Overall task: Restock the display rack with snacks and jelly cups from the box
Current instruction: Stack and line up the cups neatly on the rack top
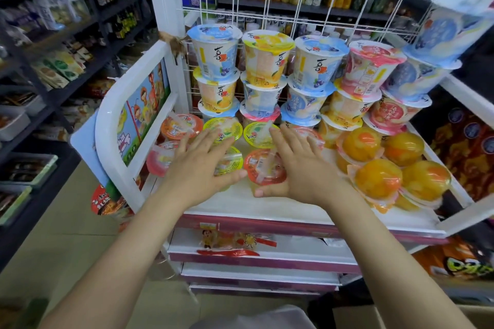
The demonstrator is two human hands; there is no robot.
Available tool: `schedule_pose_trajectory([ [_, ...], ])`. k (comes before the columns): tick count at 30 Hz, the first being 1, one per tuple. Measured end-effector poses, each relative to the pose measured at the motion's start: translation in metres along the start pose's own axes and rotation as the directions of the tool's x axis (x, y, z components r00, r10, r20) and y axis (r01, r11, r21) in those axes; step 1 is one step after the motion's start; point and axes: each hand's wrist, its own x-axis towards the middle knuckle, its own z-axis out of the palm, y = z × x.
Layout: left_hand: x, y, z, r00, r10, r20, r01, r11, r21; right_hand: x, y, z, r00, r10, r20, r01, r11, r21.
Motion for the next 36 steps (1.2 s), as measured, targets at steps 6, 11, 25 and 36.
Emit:
schedule_pose_trajectory([
  [6, 0.019, 0.054, 0.016, 0.983, 0.158, 0.089, -0.159, 0.987, 0.007, -0.028, 0.054, 0.001, 0.983, 0.163, 0.081, -0.168, 0.983, 0.068],
  [11, 0.027, 0.06, 0.025, 0.991, 0.131, 0.018, -0.132, 0.99, 0.055, -0.024, 0.06, 0.014, 0.987, 0.157, 0.037, -0.161, 0.973, 0.165],
  [25, 0.023, 0.063, 0.027, 0.993, 0.11, -0.037, -0.11, 0.994, -0.005, -0.024, 0.066, 0.007, 0.992, 0.112, 0.051, -0.118, 0.986, 0.118],
  [36, -0.039, -0.019, 0.007, 0.909, -0.325, -0.26, 0.281, 0.94, -0.194, 0.038, -0.009, -0.034, 0.959, -0.276, -0.068, 0.279, 0.869, 0.408],
])
